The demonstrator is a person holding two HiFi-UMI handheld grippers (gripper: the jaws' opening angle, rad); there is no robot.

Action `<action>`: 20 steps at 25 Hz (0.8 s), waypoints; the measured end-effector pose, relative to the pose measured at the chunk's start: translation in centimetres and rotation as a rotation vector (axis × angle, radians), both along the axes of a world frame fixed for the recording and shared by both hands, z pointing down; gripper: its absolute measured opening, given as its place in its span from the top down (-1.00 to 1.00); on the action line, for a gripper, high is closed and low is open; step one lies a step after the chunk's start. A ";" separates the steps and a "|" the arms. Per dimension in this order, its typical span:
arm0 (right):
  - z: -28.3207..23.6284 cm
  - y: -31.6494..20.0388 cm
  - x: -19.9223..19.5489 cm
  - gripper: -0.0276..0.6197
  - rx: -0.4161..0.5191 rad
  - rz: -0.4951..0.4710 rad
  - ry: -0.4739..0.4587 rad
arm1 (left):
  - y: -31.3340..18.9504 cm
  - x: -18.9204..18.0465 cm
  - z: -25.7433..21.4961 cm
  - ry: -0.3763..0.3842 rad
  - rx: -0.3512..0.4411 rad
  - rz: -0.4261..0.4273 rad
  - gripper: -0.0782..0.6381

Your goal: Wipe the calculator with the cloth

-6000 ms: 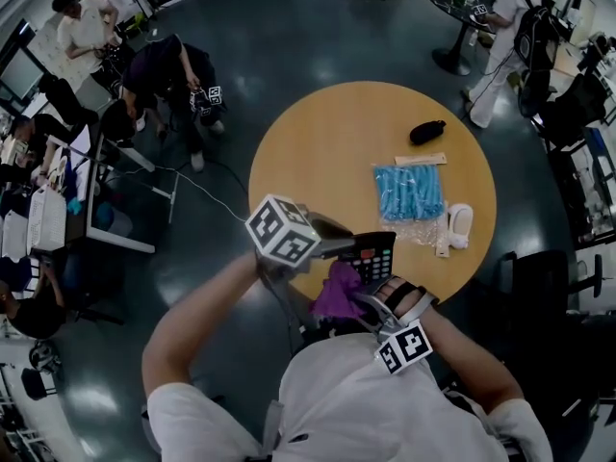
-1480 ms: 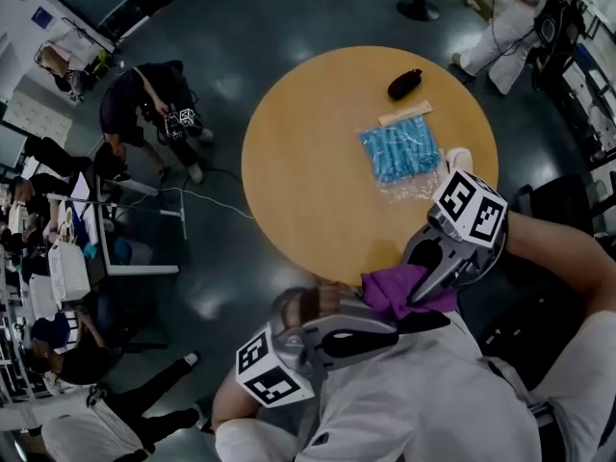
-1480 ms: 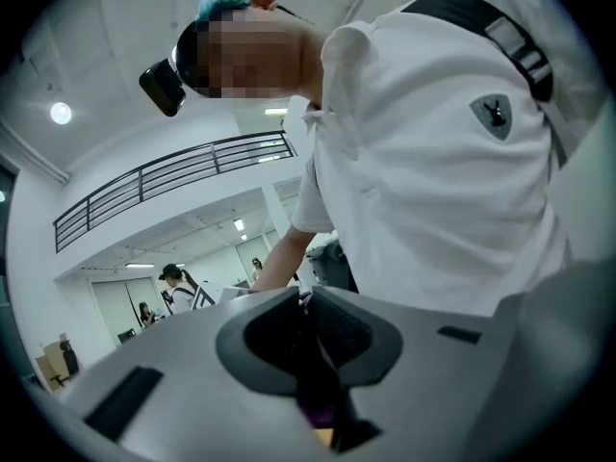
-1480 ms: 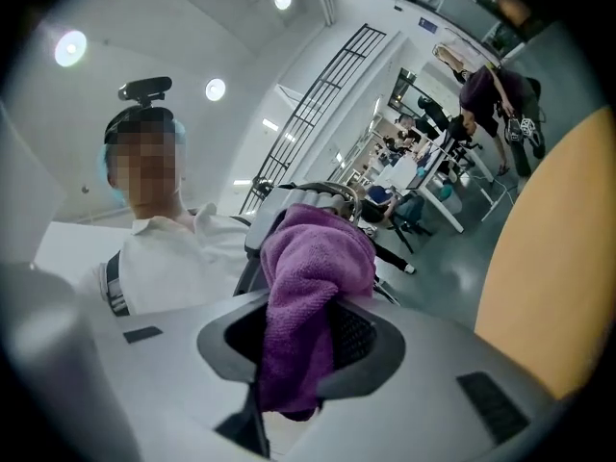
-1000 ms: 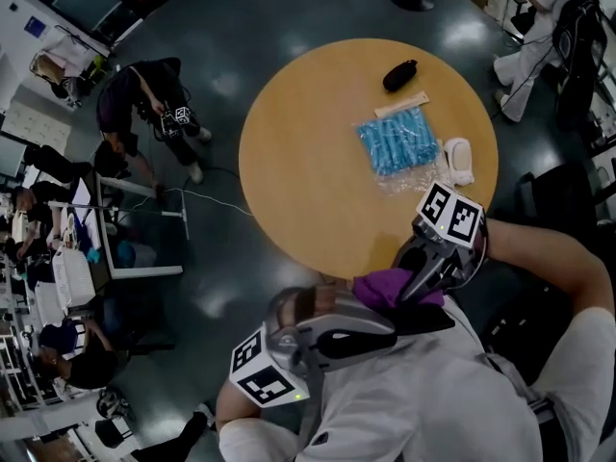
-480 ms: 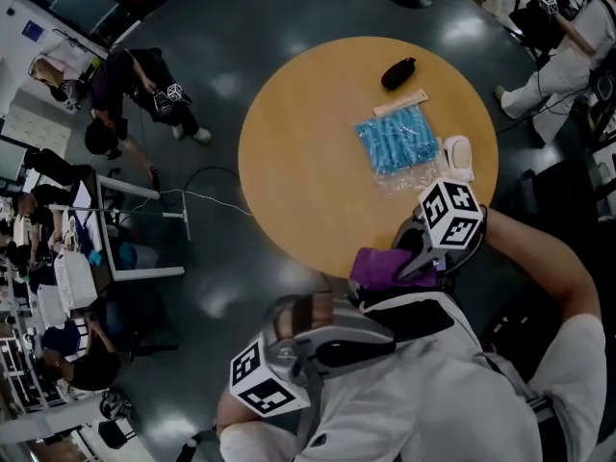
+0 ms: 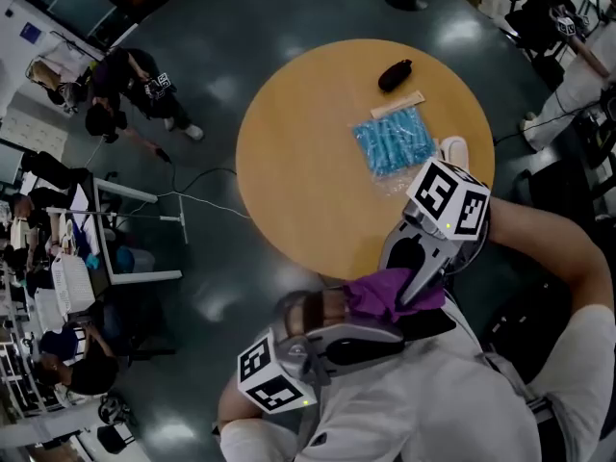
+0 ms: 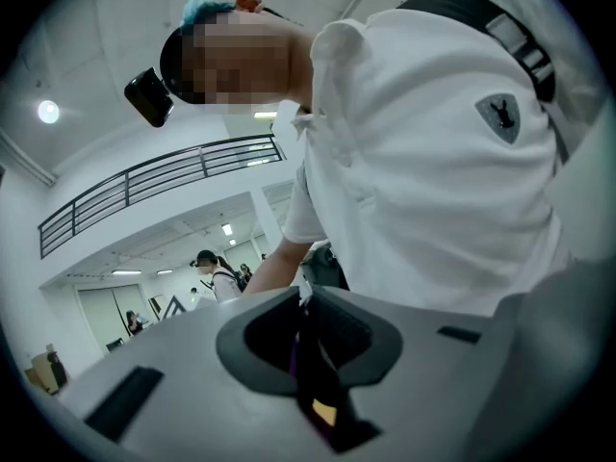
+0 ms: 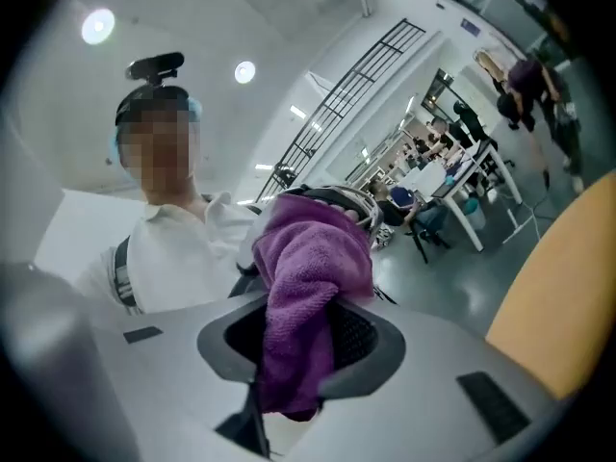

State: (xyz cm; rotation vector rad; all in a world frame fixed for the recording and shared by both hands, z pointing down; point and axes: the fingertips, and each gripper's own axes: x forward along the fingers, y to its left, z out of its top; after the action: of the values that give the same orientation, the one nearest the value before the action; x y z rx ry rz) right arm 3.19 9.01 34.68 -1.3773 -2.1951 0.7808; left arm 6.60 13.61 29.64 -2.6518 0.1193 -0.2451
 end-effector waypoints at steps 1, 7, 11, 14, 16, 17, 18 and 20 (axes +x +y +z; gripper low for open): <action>0.7 0.1 -0.3 0.55 -0.028 -0.001 0.020 | 0.2 0.2 -0.1 -0.001 0.002 0.008 0.66; 5.6 1.9 -1.7 0.55 -0.027 -0.041 0.108 | -0.1 -0.3 -1.3 0.049 0.004 -0.010 0.66; 7.5 3.2 -1.8 0.55 -0.055 -0.065 0.138 | -0.6 -1.4 -1.7 0.088 -0.028 -0.037 0.66; 9.6 3.5 -2.1 0.55 -0.038 -0.053 0.162 | -1.2 -2.1 -1.6 0.109 -0.049 -0.064 0.66; 11.2 3.3 -2.4 0.55 -0.003 -0.031 0.177 | -1.8 -2.6 -1.7 0.124 -0.057 -0.087 0.66; 12.0 2.7 -2.6 0.55 0.019 -0.004 0.182 | -2.2 -2.8 -1.7 0.128 -0.055 -0.104 0.66; 12.7 1.7 -2.8 0.55 0.036 0.037 0.182 | -2.6 -3.0 -1.7 0.128 -0.051 -0.123 0.66; 13.2 -1.4 -3.2 0.55 0.040 0.163 0.167 | -3.2 -3.4 -1.6 0.119 -0.044 -0.154 0.66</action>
State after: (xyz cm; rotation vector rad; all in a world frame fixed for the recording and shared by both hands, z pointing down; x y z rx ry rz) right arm -0.01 7.61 47.88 -1.0832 -2.1978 0.8707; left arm 3.17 10.38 28.06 -2.7033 0.3618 -0.1406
